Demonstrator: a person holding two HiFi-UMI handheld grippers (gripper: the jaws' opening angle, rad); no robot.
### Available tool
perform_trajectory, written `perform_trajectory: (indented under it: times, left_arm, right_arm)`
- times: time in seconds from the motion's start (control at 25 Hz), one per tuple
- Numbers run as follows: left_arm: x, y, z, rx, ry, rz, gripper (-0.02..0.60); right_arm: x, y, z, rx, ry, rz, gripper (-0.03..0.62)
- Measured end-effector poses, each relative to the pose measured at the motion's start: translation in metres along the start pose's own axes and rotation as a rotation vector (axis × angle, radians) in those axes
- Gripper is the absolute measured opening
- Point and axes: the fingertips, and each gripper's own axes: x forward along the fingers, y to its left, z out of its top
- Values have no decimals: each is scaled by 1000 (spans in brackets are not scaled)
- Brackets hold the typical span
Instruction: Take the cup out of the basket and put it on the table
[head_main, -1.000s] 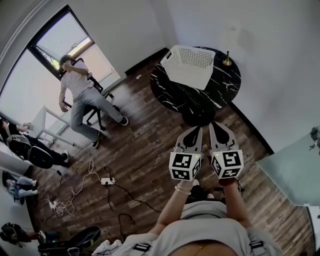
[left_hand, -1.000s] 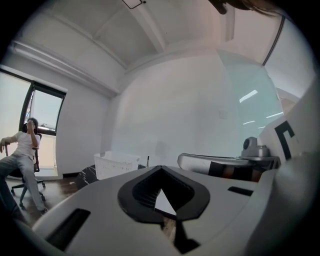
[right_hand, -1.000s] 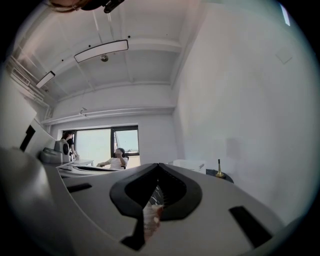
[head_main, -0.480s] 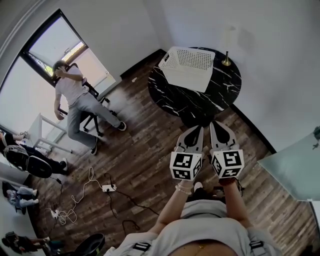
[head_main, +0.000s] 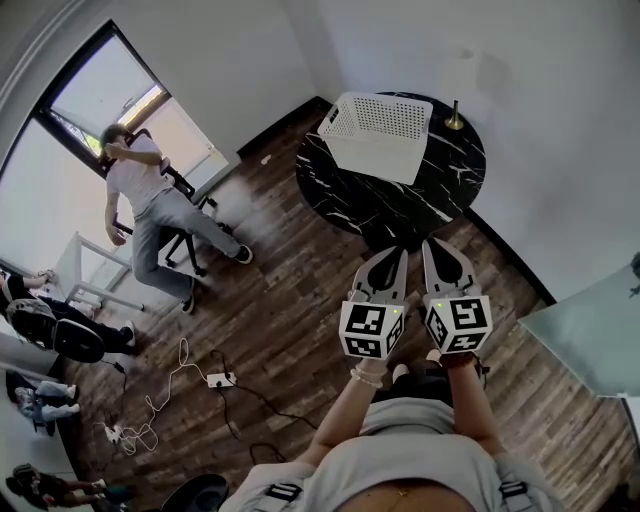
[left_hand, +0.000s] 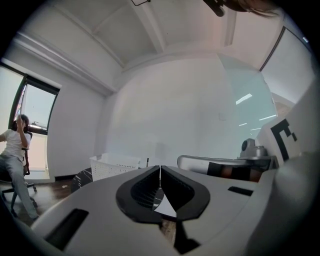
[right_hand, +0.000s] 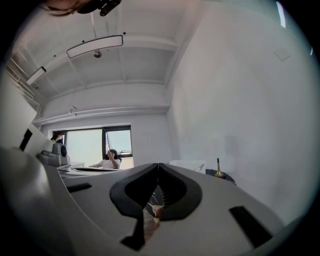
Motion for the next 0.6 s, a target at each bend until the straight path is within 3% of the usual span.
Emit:
perform_trajectory:
  times: [0.6]
  left_arm:
    - [35, 46, 17, -14, -9, 67, 6]
  right_arm:
    - [70, 2, 8, -1, 19, 96, 11]
